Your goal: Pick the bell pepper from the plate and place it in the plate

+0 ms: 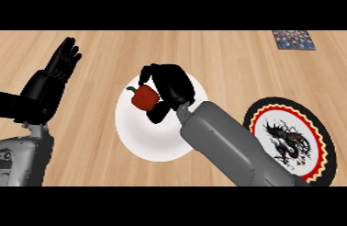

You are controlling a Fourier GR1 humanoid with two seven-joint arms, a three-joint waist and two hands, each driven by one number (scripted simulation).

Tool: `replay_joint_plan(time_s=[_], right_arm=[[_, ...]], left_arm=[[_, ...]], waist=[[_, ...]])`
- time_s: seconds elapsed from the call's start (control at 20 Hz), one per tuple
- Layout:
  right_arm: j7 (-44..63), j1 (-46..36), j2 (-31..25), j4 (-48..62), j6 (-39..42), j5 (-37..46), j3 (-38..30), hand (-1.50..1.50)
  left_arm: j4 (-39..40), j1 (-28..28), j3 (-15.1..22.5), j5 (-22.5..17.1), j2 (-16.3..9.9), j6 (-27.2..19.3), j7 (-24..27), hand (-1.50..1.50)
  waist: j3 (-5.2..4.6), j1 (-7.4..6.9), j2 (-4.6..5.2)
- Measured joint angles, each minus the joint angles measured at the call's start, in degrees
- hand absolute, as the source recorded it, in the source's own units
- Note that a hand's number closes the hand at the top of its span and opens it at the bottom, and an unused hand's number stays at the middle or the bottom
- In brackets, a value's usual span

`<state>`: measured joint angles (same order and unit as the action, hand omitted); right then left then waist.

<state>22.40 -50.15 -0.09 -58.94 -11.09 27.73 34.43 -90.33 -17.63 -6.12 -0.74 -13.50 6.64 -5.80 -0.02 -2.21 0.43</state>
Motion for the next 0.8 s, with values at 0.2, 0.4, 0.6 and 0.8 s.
replay_joint_plan(time_s=[0.2, 0.4, 0.6, 0.8], right_arm=[[-0.43, -2.68, 0.05, 6.03, -5.05, -8.13, 3.97, -1.50], [-4.94, -4.29, 0.08, 9.38, -8.53, -16.60, 5.67, -1.50], [-10.42, -5.38, 0.09, 10.53, -13.02, -23.14, 5.24, -1.50], [-14.38, -5.72, 0.08, 10.06, -17.43, -29.72, 3.91, -1.50]], left_arm=[[-0.14, -1.02, 0.58, 0.28, 0.46, -0.14, -0.71, 0.00], [-0.05, -1.50, 0.75, 0.47, 0.48, 0.06, -0.52, 0.00], [0.89, -1.84, 0.37, 0.17, 0.49, 0.31, -0.22, 0.00], [0.00, -0.77, 0.27, -0.11, 0.37, 0.75, -0.04, 0.00]], waist=[[0.01, -0.79, 0.15], [0.02, -1.53, 0.38], [0.03, -1.48, 0.42], [0.04, -1.42, 0.30]])
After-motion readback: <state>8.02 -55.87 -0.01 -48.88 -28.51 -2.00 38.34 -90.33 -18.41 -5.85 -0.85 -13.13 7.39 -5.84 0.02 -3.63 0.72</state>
